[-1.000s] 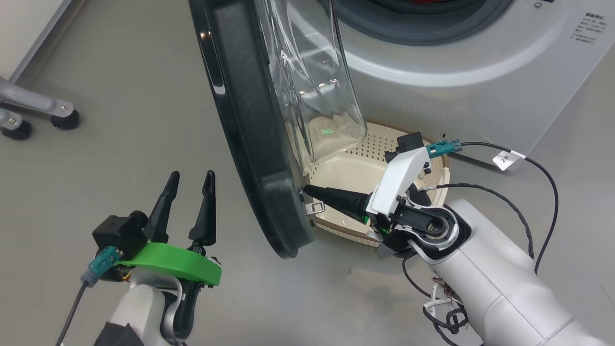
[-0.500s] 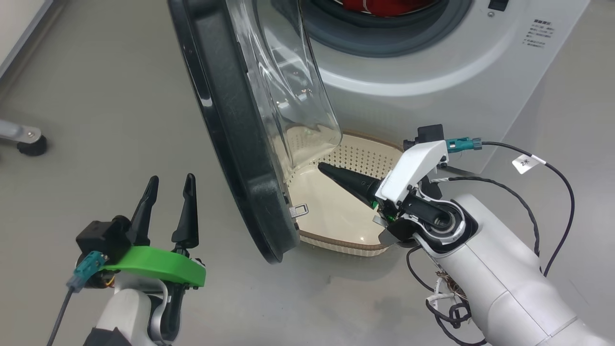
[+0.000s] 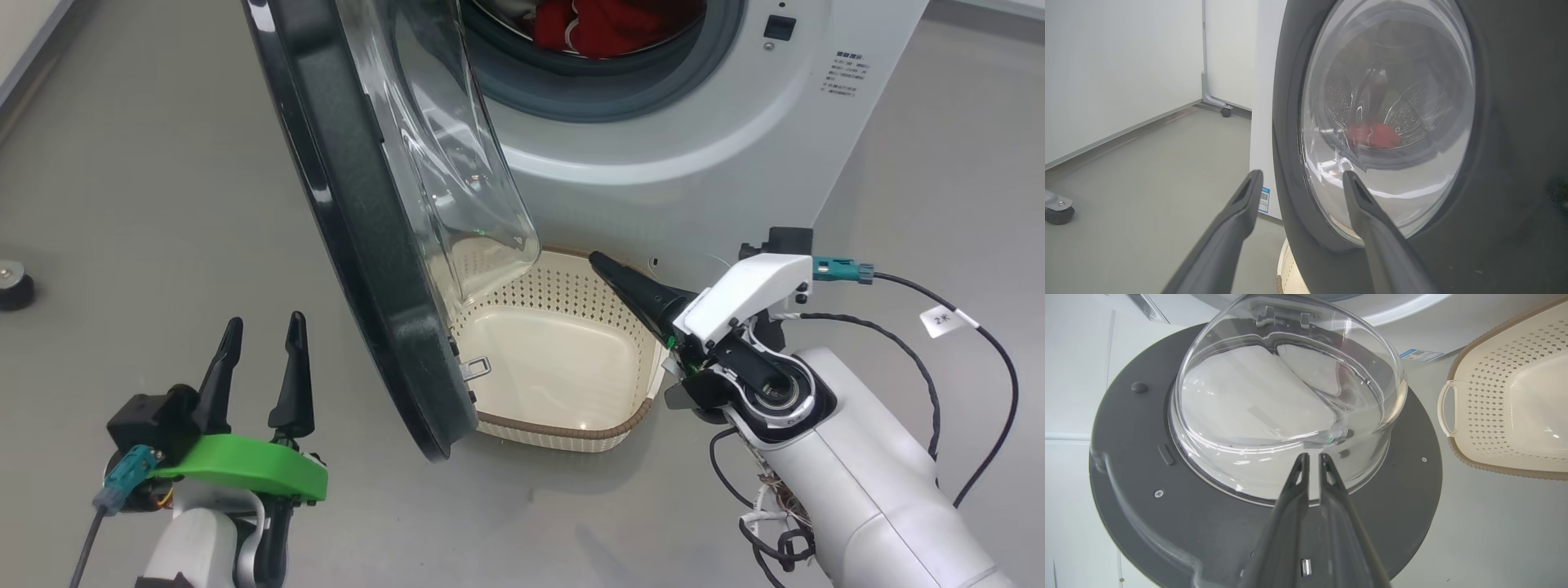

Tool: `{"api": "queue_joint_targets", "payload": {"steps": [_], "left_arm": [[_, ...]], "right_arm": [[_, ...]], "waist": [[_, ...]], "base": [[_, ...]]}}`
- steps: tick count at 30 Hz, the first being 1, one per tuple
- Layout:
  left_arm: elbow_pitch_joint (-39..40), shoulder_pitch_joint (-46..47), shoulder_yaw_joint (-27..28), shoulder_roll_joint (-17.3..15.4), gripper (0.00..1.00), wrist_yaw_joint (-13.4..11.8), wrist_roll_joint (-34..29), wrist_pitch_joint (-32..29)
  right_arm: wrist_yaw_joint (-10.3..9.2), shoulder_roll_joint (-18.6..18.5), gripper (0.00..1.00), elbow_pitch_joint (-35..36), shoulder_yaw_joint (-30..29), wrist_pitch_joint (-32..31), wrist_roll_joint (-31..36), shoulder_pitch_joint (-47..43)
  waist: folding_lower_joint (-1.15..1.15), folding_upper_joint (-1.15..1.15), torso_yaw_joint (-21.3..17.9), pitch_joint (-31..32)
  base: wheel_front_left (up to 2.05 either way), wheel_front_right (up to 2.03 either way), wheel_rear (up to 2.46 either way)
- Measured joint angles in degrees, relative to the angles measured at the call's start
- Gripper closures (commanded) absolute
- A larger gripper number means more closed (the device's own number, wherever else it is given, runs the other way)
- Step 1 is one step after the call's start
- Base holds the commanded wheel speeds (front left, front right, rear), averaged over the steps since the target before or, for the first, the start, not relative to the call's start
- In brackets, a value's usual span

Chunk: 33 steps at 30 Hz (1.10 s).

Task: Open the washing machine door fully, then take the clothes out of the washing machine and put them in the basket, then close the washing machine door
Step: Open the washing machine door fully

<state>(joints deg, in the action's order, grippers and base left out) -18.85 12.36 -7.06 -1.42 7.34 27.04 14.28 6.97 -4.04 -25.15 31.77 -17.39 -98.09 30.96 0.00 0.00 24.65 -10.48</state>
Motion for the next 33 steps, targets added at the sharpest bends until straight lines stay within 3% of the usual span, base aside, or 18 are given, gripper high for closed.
{"api": "queue_joint_targets", "payload": {"steps": [1, 2, 10, 26, 33], "left_arm": [[0.0, -0.2, 0.3, 0.0, 0.00, 0.0, 0.0, 0.0], [0.0, -0.4, 0.6, 0.0, 0.00, 0.0, 0.0, 0.0], [0.1, -1.3, 1.5, 0.0, 0.00, 0.0, 0.0, 0.0], [0.5, -1.9, 2.9, 0.0, 0.00, 0.0, 0.2, 0.0], [0.8, -1.9, 3.6, 0.0, 0.00, 0.0, 0.2, 0.0]], "right_arm": [[0.00, -0.1, 0.11, 0.2, -0.6, 1.0, 0.3, -0.3], [0.00, -0.3, 0.00, 0.4, -1.1, 1.9, 0.8, -0.5], [0.00, -2.7, 0.00, 1.9, -3.5, 10.9, 7.8, -1.9], [-0.01, -10.6, 0.00, -1.2, -2.2, 33.1, 32.1, -1.8], [-3.27, -11.9, 0.00, -2.4, -2.1, 33.0, 40.1, -1.8]], "waist": [[0.00, 0.00, -0.2, 0.1], [0.00, 0.00, -0.4, 0.3], [0.00, 0.00, -1.4, 1.2], [0.00, 0.00, -2.4, 1.6], [0.00, 0.00, -2.8, 1.8]], "base": [[0.00, 0.00, 0.00], [0.00, 0.00, 0.00], [0.00, 0.00, 0.00], [0.00, 0.00, 0.00], [0.00, 0.00, 0.00]]}}
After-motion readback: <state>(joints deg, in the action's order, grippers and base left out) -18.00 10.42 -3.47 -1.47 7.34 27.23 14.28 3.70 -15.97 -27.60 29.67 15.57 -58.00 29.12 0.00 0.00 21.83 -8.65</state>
